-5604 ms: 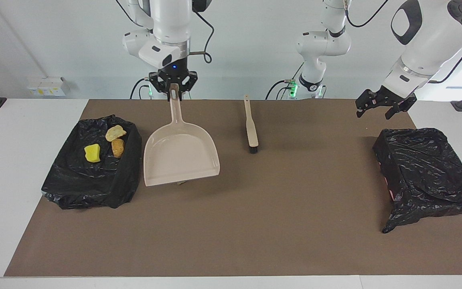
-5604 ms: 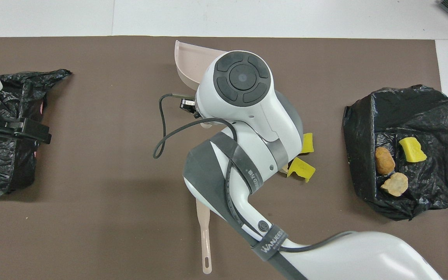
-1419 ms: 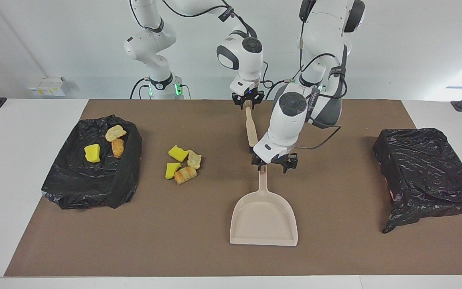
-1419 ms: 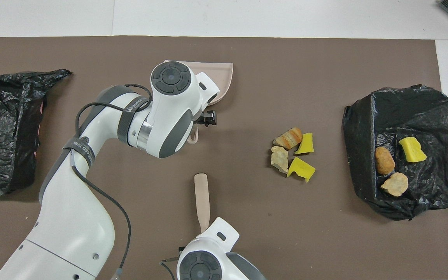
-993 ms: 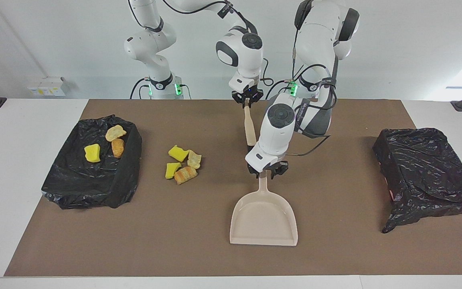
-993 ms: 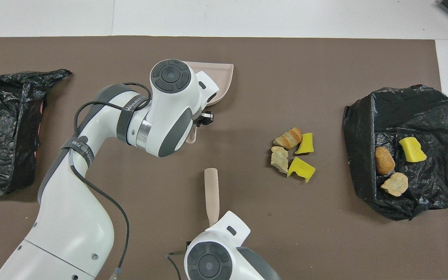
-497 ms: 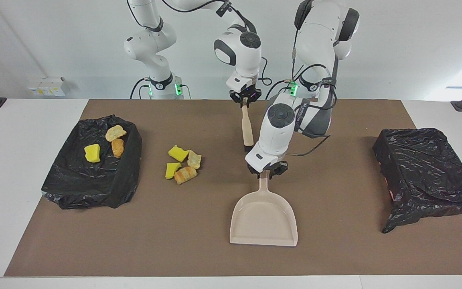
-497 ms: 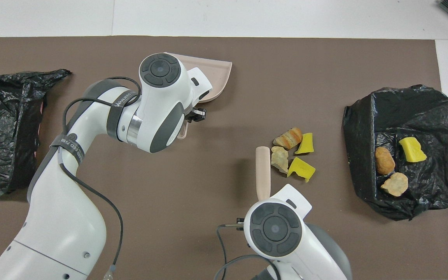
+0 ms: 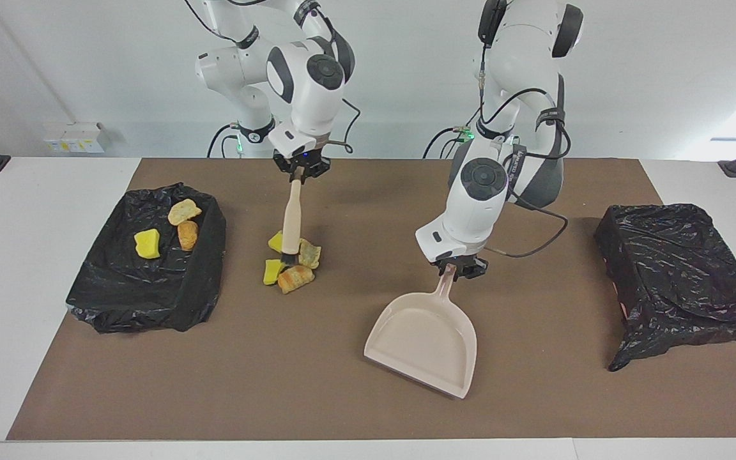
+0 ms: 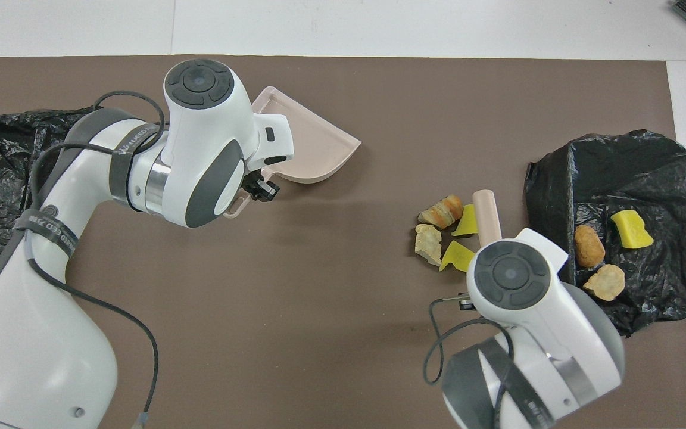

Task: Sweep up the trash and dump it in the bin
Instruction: 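Sweep the remaining pieces into the dustpan with the brush in the right gripper, then carry the loaded dustpan to the black bag with the left gripper, then tip the dustpan into the black bag while the right gripper sets the brush down, then bring the empty dustpan back toward the mat center with the left gripper, then lower the dustpan onto the mat and open the left gripper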

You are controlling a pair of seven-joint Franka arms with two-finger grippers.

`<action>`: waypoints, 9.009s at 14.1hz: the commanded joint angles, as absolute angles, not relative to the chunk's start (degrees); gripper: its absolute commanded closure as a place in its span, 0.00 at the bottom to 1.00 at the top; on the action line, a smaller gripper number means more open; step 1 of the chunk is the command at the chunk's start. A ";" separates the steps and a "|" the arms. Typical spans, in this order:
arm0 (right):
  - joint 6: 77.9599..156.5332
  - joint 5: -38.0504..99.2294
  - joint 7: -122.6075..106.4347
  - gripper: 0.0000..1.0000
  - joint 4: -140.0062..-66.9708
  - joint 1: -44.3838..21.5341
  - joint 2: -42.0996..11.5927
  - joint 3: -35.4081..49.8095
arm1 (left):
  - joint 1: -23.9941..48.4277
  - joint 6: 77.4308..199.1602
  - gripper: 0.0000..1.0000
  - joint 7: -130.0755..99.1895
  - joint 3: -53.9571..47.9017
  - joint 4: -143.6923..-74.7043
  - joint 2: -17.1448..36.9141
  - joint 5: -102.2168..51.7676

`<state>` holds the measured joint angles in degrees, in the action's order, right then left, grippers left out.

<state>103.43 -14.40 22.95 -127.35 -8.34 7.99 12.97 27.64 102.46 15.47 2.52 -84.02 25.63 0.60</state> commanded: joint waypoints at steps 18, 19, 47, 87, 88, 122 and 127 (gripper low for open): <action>119.17 10.25 23.91 1.00 -127.71 -16.08 -4.21 14.33 | 39.73 120.75 1.00 48.25 1.67 -117.42 7.21 7.21; 119.18 13.33 23.99 1.00 -126.05 -17.48 -4.91 14.33 | 39.73 121.02 1.00 48.25 1.58 -117.51 7.21 7.21; 114.87 15.47 42.63 1.00 -129.64 -35.07 5.19 14.94 | 6.96 106.79 1.00 85.14 2.46 -101.34 6.86 -13.98; 90.63 -0.70 8.89 0.00 -93.27 -4.05 4.83 0.63 | -10.30 105.75 1.00 80.33 2.20 -95.62 4.75 64.60; 89.40 -0.70 7.40 0.00 -92.21 -4.04 4.83 -1.39 | -9.67 105.12 1.00 80.42 2.28 -95.54 4.75 64.69; 86.48 -0.09 4.83 0.00 -93.52 -3.69 7.65 -5.10 | 32.51 100.35 1.00 -12.45 1.49 -95.01 14.05 -0.61; 85.69 0.35 3.87 0.00 -93.25 -3.43 7.56 -5.27 | 36.47 103.87 1.00 -23.89 1.58 -86.66 23.20 -4.47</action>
